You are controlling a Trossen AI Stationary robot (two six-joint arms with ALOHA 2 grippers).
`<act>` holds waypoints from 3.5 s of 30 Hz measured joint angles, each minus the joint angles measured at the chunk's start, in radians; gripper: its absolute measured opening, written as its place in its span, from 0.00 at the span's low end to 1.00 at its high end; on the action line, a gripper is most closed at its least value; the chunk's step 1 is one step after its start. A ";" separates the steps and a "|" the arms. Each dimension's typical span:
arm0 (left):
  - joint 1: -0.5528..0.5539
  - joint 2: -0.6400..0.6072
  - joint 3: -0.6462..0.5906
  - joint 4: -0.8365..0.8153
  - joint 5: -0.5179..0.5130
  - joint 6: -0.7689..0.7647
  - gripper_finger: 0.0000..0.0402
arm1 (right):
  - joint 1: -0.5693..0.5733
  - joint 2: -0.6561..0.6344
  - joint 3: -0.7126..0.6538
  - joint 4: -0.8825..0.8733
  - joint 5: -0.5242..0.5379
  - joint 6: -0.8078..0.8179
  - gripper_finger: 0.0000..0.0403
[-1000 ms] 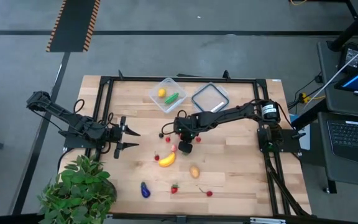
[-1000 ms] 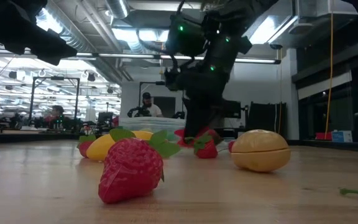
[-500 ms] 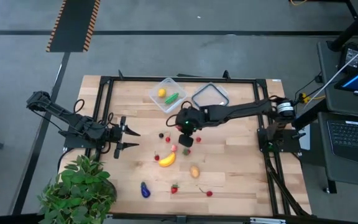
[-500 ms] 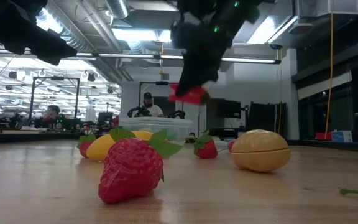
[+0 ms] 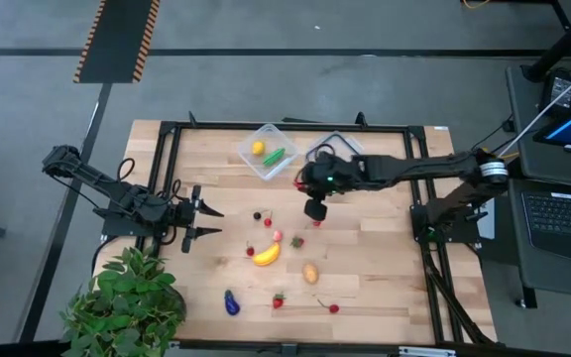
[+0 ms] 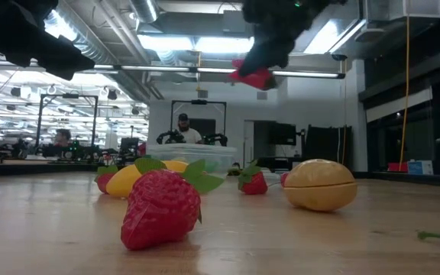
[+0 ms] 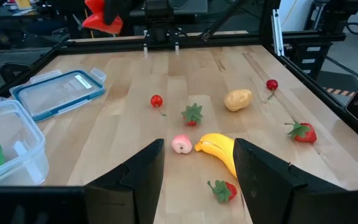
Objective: Pick and placing Produce into tupperware
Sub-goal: Put the red chili pepper into the transparent container
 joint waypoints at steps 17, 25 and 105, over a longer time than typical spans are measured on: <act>0.001 0.000 0.000 0.001 0.000 -0.001 0.46 | -0.015 -0.272 -0.723 1.035 -0.141 -0.127 0.12; 0.001 0.000 0.000 0.002 0.000 -0.002 0.46 | -0.015 -0.273 -0.879 1.319 -0.215 -0.127 0.12; 0.002 0.002 0.000 -0.017 -0.001 0.001 0.46 | -0.459 0.903 1.020 -0.392 -0.549 -0.922 0.11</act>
